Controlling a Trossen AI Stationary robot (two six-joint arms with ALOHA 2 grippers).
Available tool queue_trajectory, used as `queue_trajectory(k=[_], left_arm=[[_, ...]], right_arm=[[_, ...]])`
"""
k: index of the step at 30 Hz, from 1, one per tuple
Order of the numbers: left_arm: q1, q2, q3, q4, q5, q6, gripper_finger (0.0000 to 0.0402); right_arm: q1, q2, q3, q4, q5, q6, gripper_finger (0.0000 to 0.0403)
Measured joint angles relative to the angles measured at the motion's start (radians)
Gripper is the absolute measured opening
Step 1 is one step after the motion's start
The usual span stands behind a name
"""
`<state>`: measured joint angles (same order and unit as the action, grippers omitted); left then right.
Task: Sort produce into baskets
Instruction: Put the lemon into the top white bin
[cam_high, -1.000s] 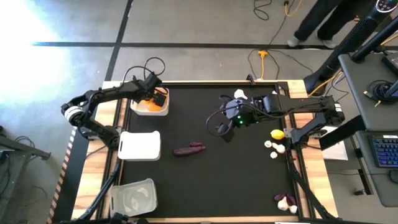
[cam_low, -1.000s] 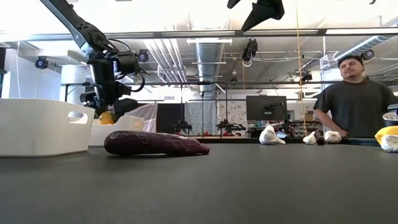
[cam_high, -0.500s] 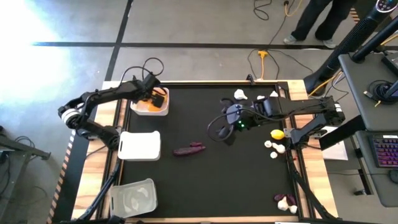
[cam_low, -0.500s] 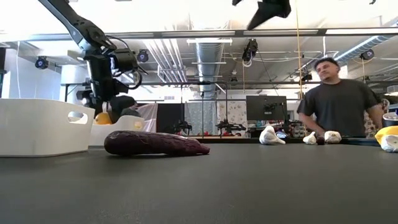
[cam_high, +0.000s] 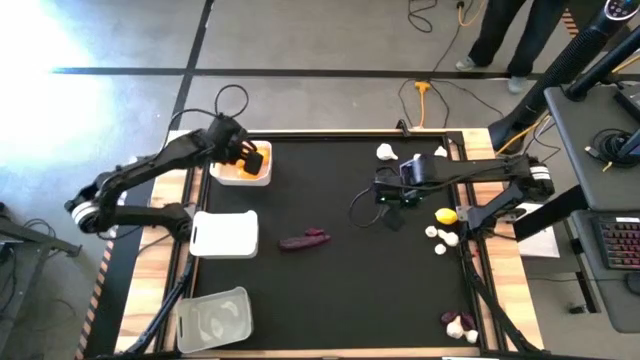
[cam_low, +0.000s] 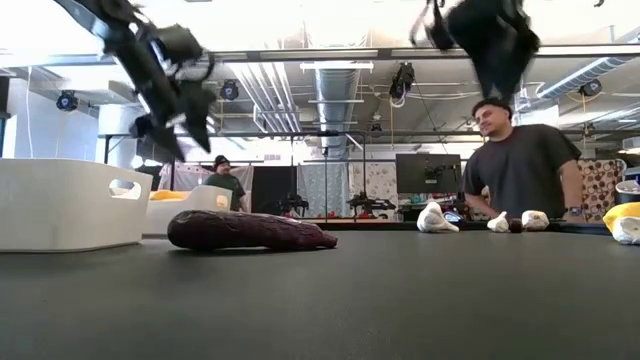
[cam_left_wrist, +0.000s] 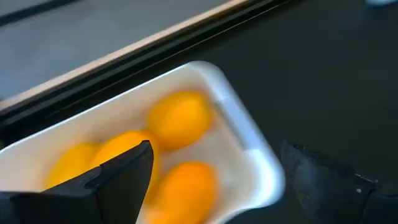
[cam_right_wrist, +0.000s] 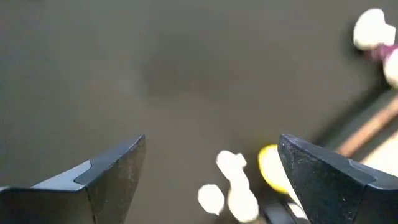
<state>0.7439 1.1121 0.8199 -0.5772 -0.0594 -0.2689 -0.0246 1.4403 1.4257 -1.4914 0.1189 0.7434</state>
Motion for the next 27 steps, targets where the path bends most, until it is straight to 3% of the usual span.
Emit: queue_trajectory(k=[5, 9, 15, 22, 27], left_arm=[[-0.126, -0.122, -0.028, 0.103, 0.046, -0.002, 0.0336], [-0.255, -0.196, -0.074, 0.217, 0.046, -0.001, 0.0336], [-0.419, -0.233, -0.148, 0.376, 0.047, -0.019, 0.0336], [-0.489, -0.220, -0.193, 0.435, 0.044, -0.087, 0.0330], [-0.492, -0.224, -0.198, 0.431, 0.043, -0.125, 0.0327]], right_arm=[[-0.094, 0.000, -0.182, -0.051, -0.079, -0.119, 0.0357], [-0.167, 0.011, -0.312, -0.052, -0.084, -0.227, 0.0357], [-0.269, 0.094, -0.453, -0.054, -0.100, -0.394, 0.0357], [-0.311, 0.262, -0.549, 0.009, -0.092, -0.577, 0.0355], [-0.327, 0.349, -0.595, 0.080, -0.092, -0.606, 0.0332]])
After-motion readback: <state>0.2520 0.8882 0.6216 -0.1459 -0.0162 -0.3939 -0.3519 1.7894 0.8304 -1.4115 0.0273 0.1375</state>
